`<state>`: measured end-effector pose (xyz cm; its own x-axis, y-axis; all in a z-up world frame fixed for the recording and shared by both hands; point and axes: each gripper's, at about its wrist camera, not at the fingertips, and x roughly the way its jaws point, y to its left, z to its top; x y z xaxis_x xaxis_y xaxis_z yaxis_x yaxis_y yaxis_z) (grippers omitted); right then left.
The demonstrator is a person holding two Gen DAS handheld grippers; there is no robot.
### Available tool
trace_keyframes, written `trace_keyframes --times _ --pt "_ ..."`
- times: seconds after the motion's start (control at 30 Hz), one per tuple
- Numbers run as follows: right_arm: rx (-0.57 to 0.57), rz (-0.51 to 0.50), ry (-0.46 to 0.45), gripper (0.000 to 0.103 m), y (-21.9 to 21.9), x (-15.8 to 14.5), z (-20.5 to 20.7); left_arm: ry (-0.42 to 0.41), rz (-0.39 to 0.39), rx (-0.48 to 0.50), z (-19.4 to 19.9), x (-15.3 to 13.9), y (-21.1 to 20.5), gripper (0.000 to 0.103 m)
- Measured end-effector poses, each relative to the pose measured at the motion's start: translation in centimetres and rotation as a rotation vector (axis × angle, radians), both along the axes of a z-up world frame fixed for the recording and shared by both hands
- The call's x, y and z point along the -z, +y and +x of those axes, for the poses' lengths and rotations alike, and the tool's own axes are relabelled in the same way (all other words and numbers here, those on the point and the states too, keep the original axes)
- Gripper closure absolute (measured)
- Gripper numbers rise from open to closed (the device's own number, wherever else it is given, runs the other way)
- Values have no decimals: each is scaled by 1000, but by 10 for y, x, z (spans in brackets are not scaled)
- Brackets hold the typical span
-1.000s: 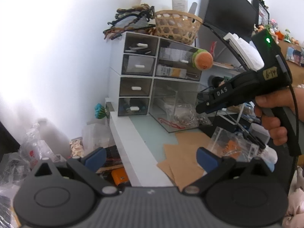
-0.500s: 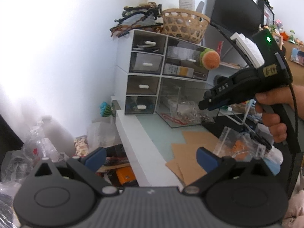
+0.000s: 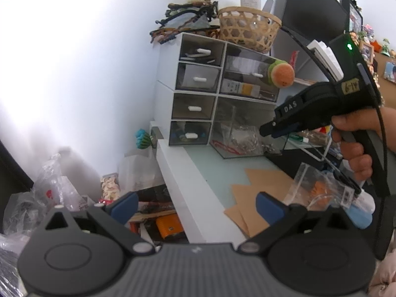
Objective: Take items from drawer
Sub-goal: 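Lift the second bag out of the drawer with the right gripper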
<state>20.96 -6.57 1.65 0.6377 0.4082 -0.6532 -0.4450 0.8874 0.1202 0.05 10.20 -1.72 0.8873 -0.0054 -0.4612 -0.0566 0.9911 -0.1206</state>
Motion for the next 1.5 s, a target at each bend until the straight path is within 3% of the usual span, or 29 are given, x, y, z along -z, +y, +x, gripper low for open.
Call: trace_keyframes --times 1.5 --pt "-19 -47 -37 83 22 3 39 22 -9 -2 15 7 13 0"
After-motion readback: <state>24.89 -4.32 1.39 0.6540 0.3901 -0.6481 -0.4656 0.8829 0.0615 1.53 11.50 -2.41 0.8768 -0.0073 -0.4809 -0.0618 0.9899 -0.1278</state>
